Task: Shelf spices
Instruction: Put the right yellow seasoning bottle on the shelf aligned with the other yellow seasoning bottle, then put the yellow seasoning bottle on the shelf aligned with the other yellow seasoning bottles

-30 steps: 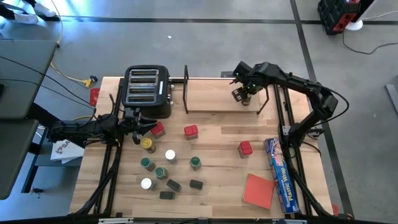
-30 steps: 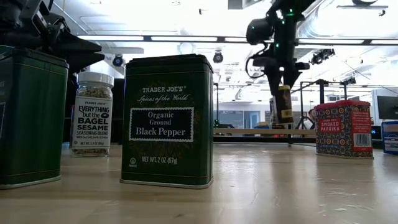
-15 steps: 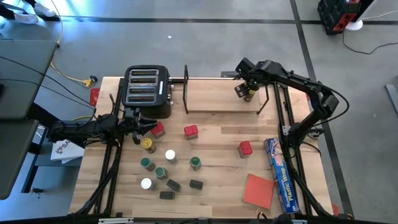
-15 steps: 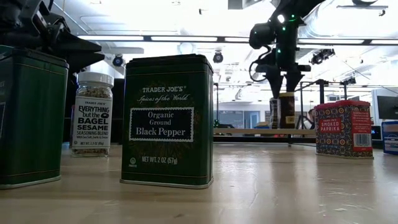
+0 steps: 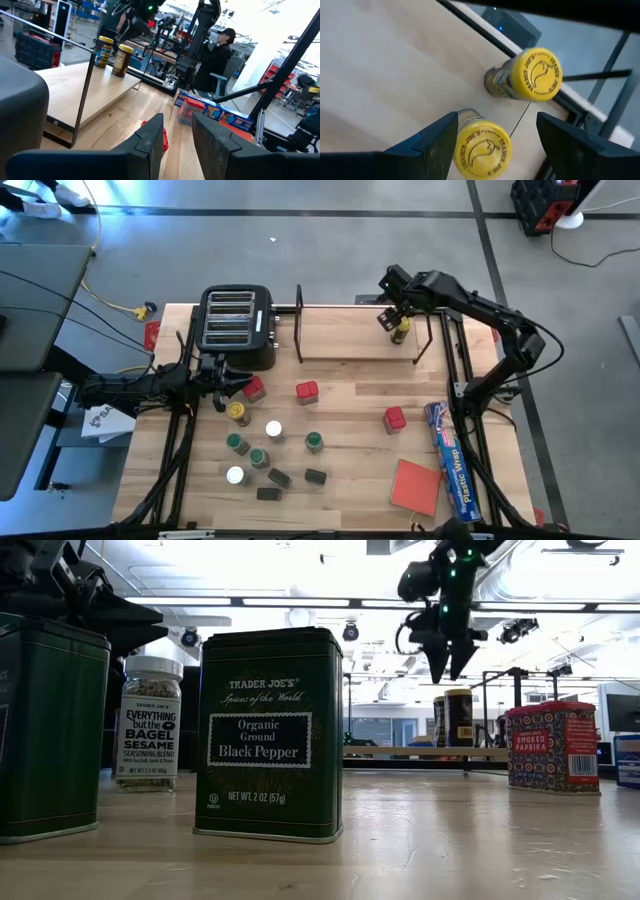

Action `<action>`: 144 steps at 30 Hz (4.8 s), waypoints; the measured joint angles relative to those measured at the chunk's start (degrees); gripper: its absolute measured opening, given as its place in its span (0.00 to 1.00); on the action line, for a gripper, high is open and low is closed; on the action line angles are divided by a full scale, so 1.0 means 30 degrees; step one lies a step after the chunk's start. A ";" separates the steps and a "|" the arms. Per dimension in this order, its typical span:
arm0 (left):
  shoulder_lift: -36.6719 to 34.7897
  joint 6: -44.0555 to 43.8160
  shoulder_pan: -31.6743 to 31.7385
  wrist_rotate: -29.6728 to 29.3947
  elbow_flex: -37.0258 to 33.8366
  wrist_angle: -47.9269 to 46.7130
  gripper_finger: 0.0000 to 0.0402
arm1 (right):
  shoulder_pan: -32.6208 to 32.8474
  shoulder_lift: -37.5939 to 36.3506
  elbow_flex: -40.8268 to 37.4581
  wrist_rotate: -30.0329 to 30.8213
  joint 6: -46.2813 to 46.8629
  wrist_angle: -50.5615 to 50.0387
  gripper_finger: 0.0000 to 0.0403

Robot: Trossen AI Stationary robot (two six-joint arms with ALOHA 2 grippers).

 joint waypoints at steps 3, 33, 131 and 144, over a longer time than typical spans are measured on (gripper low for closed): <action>0.0000 0.0000 0.0000 0.0000 0.0000 0.0003 0.24 | 0.0709 -0.0506 0.0227 -0.1049 -0.0735 -0.0828 0.64; -0.0007 -0.0434 0.0000 -0.0007 0.0000 0.0015 0.24 | -0.0775 -0.0937 -0.2333 -0.2101 -0.1642 0.0734 0.06; 2.3444 0.0233 -0.4499 -0.2311 1.3234 -1.0995 0.30 | 1.1498 0.2249 -0.3779 -0.8731 -0.7191 1.8486 0.47; 1.8390 -0.2122 -0.4513 -0.3209 1.3267 -1.5386 0.30 | 1.1579 0.5937 -0.1647 -1.0506 -0.7470 2.2952 0.51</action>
